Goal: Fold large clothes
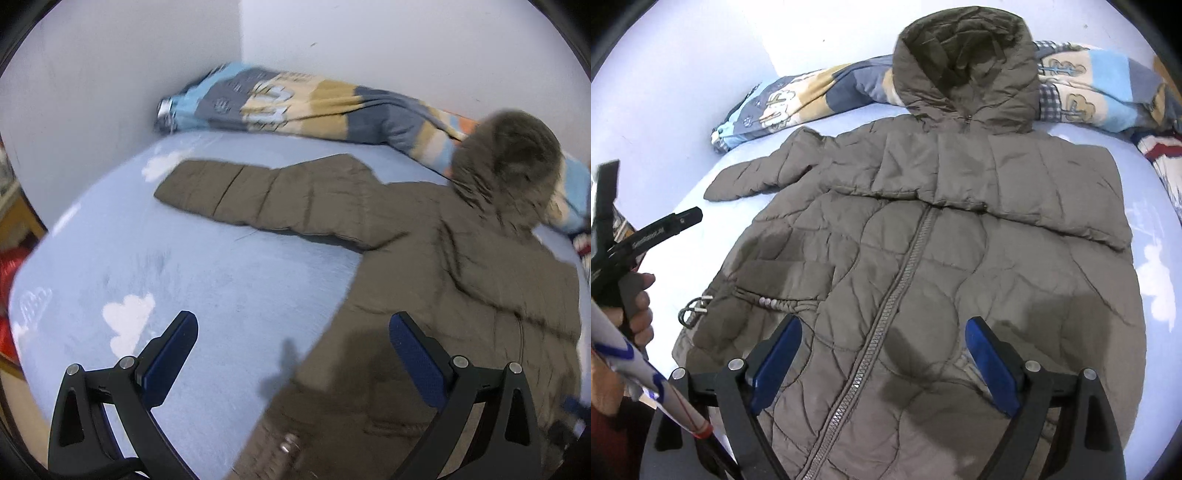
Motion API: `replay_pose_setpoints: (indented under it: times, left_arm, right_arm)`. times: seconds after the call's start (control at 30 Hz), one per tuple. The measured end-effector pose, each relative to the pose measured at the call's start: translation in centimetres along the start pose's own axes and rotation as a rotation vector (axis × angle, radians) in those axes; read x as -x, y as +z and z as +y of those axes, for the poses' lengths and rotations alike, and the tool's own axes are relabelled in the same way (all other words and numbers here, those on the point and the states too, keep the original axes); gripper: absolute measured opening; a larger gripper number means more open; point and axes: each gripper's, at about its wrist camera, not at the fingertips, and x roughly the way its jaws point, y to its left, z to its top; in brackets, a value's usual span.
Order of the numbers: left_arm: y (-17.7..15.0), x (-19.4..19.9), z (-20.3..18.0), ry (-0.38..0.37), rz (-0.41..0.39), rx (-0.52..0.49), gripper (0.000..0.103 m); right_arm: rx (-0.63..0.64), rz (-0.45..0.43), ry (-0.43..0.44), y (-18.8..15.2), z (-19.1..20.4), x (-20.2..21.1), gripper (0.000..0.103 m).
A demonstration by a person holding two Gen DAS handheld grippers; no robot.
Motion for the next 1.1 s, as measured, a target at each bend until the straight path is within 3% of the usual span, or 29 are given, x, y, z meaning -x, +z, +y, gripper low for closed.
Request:
replay_pose_setpoints:
  times: [0.23,0.33,0.43,0.53,0.67,0.87,1.1]
  left_arm:
    - [3.2,-5.5,11.1,-0.026,0.138,0.362,0.103]
    - [4.1,-7.1,13.8,-0.025,0.148,0.420,0.098]
    - [5.5,-8.8,17.2,-0.019,0.133,0.498,0.087]
    - [6.9,-10.4,19.7,-0.060,0.134,0.565,0.081]
    - [9.0,-13.0,21.6,-0.123,0.130,0.593,0.078]
    - [10.6,-16.9,24.0,-0.208,0.119,0.717,0.078]
    - [12.3,-20.8,25.0,-0.211,0.099,0.774,0.066]
  right_arm:
    - [-0.102,-0.021,0.030,0.3,-2.5,1.2,0.094]
    - [-0.095,-0.022,0.029,0.4,-2.4,1.4,0.094]
    - [-0.088,-0.018,0.049,0.3,-2.0,1.5,0.094]
    - [-0.057,-0.017,0.046,0.2,-1.4,1.5,0.094]
    - [-0.027,-0.014,0.038,0.1,-0.9,1.4,0.094]
    - [-0.031,0.019,0.030,-0.1,-1.2,0.0,0.094]
    - [-0.045,0.027,-0.001,-0.2,-2.1,-0.9,0.094]
